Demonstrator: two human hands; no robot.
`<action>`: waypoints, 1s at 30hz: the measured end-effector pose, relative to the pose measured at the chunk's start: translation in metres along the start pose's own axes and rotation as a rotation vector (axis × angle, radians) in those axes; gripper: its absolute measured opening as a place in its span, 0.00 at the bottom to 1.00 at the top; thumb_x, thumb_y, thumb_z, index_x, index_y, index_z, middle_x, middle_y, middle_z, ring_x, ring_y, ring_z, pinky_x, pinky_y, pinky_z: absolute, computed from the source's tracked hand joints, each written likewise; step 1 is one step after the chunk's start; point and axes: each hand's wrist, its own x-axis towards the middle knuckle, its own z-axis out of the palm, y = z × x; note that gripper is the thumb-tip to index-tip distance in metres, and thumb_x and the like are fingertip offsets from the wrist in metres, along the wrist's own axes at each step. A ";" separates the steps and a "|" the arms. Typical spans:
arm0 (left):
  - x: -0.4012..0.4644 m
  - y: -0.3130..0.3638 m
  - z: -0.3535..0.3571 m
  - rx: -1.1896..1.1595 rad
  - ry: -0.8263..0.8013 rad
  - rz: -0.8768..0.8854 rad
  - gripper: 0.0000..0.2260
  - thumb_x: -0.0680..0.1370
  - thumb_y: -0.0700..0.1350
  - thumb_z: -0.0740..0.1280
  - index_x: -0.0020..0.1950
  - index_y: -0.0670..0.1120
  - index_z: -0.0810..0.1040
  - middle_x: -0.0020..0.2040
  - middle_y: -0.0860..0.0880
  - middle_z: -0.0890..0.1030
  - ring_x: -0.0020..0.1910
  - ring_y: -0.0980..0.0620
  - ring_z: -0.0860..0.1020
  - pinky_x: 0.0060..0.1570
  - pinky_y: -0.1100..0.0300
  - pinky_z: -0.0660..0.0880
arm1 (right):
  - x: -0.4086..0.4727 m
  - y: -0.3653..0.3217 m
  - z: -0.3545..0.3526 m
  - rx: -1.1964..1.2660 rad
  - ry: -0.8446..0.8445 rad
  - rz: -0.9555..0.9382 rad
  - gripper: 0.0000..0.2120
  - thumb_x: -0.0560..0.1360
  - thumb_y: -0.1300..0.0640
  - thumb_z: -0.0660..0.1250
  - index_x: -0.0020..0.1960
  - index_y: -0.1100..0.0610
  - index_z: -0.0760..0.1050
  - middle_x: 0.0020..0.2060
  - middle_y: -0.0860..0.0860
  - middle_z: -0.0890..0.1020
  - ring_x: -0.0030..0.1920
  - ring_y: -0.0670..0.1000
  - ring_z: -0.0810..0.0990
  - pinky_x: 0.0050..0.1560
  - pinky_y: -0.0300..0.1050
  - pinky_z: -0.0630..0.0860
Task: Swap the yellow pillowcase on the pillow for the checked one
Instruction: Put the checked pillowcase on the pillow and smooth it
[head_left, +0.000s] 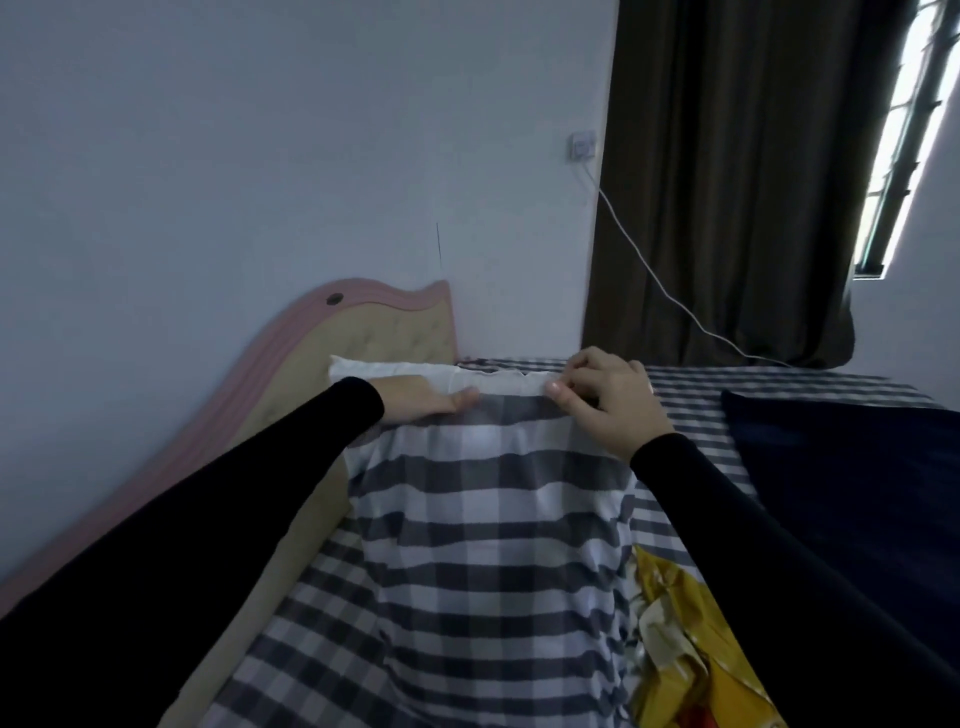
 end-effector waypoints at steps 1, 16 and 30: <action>-0.006 0.000 -0.005 -0.077 0.027 0.037 0.38 0.68 0.78 0.52 0.69 0.56 0.72 0.68 0.55 0.74 0.65 0.53 0.73 0.69 0.54 0.64 | 0.002 -0.010 -0.001 -0.052 -0.073 0.005 0.31 0.74 0.33 0.46 0.43 0.50 0.82 0.48 0.46 0.77 0.48 0.48 0.73 0.50 0.47 0.61; 0.013 0.036 0.024 -0.286 0.300 0.235 0.16 0.83 0.48 0.58 0.59 0.38 0.78 0.57 0.44 0.79 0.58 0.49 0.75 0.52 0.65 0.65 | 0.017 -0.010 -0.026 0.015 -0.306 0.286 0.23 0.77 0.34 0.51 0.42 0.49 0.76 0.52 0.50 0.73 0.61 0.53 0.70 0.67 0.52 0.58; 0.045 0.060 0.036 -0.137 0.165 0.316 0.17 0.79 0.51 0.65 0.32 0.48 0.68 0.31 0.51 0.67 0.31 0.55 0.67 0.36 0.58 0.61 | -0.018 0.058 -0.024 0.396 -0.106 0.461 0.16 0.67 0.48 0.75 0.46 0.57 0.75 0.48 0.50 0.77 0.52 0.48 0.76 0.55 0.44 0.70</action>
